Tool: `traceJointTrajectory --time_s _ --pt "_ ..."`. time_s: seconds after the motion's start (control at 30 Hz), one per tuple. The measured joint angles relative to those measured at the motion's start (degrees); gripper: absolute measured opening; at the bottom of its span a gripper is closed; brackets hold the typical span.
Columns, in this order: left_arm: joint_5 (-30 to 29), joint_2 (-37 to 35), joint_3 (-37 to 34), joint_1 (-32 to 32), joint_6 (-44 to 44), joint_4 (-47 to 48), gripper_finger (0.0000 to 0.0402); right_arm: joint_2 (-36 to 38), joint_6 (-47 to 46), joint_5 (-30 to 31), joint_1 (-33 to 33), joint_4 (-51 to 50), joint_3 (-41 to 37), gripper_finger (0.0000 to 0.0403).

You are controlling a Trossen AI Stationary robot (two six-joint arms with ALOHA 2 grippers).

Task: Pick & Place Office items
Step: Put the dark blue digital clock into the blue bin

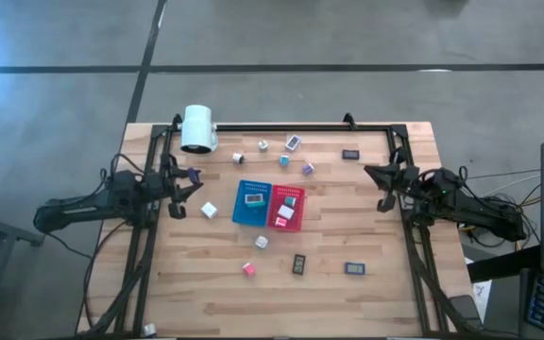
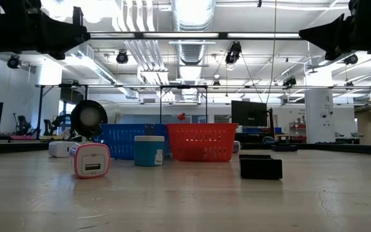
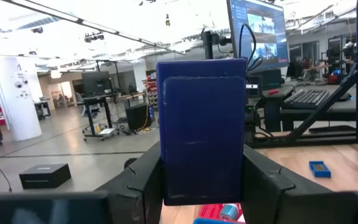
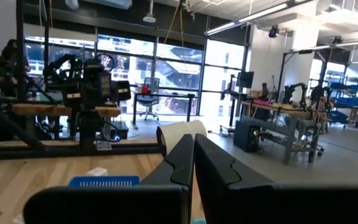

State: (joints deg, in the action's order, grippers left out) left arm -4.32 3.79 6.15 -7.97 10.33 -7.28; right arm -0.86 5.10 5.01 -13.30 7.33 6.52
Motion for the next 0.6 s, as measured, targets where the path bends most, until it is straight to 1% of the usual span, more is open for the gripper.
traceJointTrajectory --time_s 0.43,0.6 --pt "-0.02 0.00 0.02 0.00 -0.57 1.71 0.0154 -0.02 -0.05 0.00 0.00 0.57 -0.47 0.0008" --pt "-0.02 0.00 0.02 0.00 -1.62 1.99 0.0154 -0.03 -2.88 0.00 0.00 0.52 -1.02 0.0008"
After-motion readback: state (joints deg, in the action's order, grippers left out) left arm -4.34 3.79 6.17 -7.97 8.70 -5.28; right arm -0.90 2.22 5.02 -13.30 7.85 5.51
